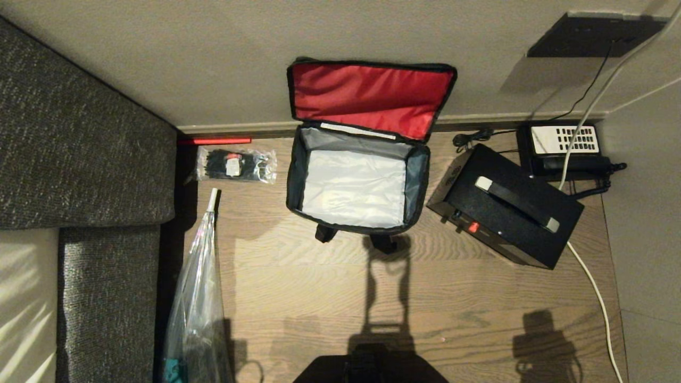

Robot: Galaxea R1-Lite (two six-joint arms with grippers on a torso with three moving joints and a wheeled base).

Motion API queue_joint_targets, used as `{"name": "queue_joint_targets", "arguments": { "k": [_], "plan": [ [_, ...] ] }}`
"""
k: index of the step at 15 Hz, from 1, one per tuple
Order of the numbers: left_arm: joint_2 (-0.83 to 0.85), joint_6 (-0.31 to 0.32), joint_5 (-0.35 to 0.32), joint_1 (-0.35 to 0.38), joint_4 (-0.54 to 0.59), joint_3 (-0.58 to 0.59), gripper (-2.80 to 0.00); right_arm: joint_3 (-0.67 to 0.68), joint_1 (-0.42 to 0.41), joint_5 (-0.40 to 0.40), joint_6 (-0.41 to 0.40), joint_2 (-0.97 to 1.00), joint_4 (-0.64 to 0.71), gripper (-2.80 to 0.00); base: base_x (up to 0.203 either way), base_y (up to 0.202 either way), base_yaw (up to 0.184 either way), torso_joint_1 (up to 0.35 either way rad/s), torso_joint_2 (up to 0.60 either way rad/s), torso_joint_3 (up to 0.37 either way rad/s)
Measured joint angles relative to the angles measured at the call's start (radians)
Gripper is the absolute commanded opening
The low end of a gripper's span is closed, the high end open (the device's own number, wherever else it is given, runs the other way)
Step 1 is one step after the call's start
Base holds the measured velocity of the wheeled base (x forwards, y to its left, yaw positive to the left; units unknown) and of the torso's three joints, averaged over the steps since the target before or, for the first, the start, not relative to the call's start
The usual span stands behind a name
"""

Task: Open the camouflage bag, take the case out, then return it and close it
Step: Grip the handle again

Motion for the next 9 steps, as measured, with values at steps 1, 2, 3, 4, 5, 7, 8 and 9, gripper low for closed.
{"name": "queue_joint_targets", "arguments": {
  "k": [1,2,3,4,5,7,8,9],
  "plan": [
    [0.000,0.001,0.000,0.000,0.000,0.000,-2.80,0.000,0.000,0.000,0.000,0.000,0.000,-2.80,0.000,0.000,0.000,0.000,0.00,0.000],
    [0.000,0.000,0.000,0.000,0.000,0.000,-2.80,0.000,0.000,0.000,0.000,0.000,0.000,-2.80,0.000,0.000,0.000,0.000,0.00,0.000],
    [0.000,0.001,0.000,0.000,0.000,0.000,-2.80,0.000,0.000,0.000,0.000,0.000,0.000,-2.80,0.000,0.000,0.000,0.000,0.00,0.000],
    [0.000,0.000,0.000,0.000,0.000,0.000,-2.80,0.000,0.000,0.000,0.000,0.000,0.000,-2.80,0.000,0.000,0.000,0.000,0.00,0.000],
    [0.000,0.000,0.000,0.000,0.000,0.000,-2.80,0.000,0.000,0.000,0.000,0.000,0.000,-2.80,0.000,0.000,0.000,0.000,0.00,0.000],
    [0.000,0.001,0.000,0.000,0.000,0.000,-2.80,0.000,0.000,0.000,0.000,0.000,0.000,-2.80,0.000,0.000,0.000,0.000,0.00,0.000],
    [0.000,0.001,0.000,0.000,0.000,0.000,-2.80,0.000,0.000,0.000,0.000,0.000,0.000,-2.80,0.000,0.000,0.000,0.000,0.00,0.000],
    [0.000,0.000,0.000,0.000,0.000,0.000,-2.80,0.000,0.000,0.000,0.000,0.000,0.000,-2.80,0.000,0.000,0.000,0.000,0.00,0.000]
  ]
}}
